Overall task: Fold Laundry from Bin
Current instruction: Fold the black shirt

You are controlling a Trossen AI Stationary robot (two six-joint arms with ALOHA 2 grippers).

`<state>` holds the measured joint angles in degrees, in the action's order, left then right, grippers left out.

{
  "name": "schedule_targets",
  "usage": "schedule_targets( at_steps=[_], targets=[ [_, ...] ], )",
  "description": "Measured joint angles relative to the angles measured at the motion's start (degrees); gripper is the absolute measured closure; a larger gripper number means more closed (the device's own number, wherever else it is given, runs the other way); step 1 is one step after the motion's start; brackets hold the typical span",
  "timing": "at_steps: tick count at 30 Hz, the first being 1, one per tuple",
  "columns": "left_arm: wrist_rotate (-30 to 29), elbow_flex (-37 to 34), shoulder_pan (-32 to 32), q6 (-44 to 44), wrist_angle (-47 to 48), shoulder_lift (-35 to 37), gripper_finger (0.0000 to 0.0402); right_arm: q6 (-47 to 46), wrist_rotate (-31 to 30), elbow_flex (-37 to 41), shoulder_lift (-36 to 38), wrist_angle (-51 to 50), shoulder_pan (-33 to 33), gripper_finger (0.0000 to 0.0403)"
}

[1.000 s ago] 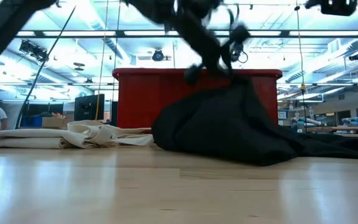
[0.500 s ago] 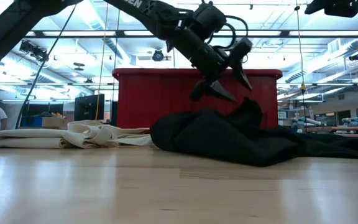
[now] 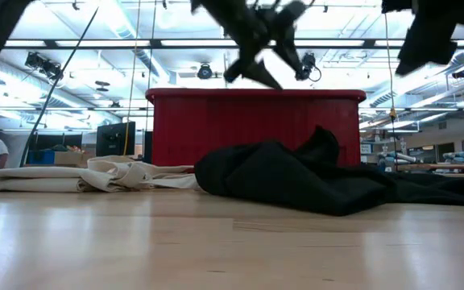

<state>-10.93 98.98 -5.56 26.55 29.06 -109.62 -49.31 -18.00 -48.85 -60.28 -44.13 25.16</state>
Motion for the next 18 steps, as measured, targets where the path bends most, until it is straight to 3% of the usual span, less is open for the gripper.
schedule_targets(
  at_steps=[6,18],
  targets=[
    [-8.36,-0.04,11.15,-0.29,7.40,1.33,0.0174,7.18,2.93,6.62,-9.40,20.64,-2.12,0.0247],
    [-20.69,-0.01,25.04,17.68,11.18,2.43,0.0226,19.25,3.90,6.77,-25.57,28.92,-4.62,0.0169]
  ],
)
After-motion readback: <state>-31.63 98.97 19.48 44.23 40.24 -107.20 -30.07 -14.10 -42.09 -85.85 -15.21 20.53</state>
